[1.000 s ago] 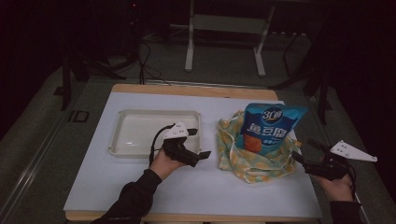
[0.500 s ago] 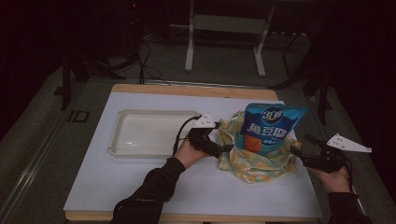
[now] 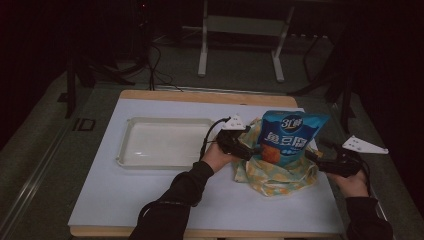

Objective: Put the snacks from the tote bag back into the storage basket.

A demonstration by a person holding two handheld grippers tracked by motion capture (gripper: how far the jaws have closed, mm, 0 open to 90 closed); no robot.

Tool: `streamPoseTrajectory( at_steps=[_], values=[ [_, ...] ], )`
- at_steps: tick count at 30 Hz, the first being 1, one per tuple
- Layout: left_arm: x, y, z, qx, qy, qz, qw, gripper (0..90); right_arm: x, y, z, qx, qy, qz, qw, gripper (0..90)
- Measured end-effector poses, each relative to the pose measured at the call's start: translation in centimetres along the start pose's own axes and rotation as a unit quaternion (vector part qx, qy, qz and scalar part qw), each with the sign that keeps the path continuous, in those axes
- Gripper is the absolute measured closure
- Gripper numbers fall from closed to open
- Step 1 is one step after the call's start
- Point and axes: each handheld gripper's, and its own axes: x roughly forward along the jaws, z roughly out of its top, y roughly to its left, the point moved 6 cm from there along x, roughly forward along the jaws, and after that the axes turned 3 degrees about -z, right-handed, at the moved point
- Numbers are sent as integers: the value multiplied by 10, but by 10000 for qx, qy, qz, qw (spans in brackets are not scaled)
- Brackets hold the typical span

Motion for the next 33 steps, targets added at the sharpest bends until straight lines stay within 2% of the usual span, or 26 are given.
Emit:
streamPoseTrajectory(
  at_steps=[2, 4, 8, 15, 18, 20, 21, 23, 26, 29, 33],
  values=[
    [5, 1, 1, -5, 86, -33, 10000, 85, 3, 0, 1, -23, 19, 15, 10000, 165],
    [9, 1, 2, 26, 121, -77, 9999, 148, 7, 0, 1, -66, 48, 47, 10000, 206],
    [18, 2, 2, 19, 236, -95, 9997, 163, 14, 2, 4, -76, 114, 133, 9998, 216],
    [30, 6, 0, -87, 452, -97, 9989, 260, 26, 3, 5, -129, 255, 209, 9994, 271],
    [34, 6, 0, -135, 529, -126, 9984, 355, 30, 4, 3, -125, 360, 269, 9989, 362],
    [36, 5, 1, -47, 545, -129, 9984, 383, 31, 4, 2, -113, 405, 333, 9986, 412],
    [37, 4, 2, -60, 545, -183, 9983, 424, 32, 4, 1, -118, 440, 338, 9984, 437],
    [40, 2, 2, -34, 605, -208, 9979, 452, 34, 4, 0, -158, 516, 341, 9980, 481],
    [43, 3, 1, -26, 629, -120, 9979, 508, 34, 3, 0, -185, 546, 324, 9978, 548],
    [43, 6, 1, -72, 575, -132, 9982, 584, 33, 2, 0, -215, 553, 349, 9976, 627],
    [44, 5, 2, 20, 636, -91, 9979, 638, 33, 3, 0, -237, 555, 359, 9975, 711]
  ],
)
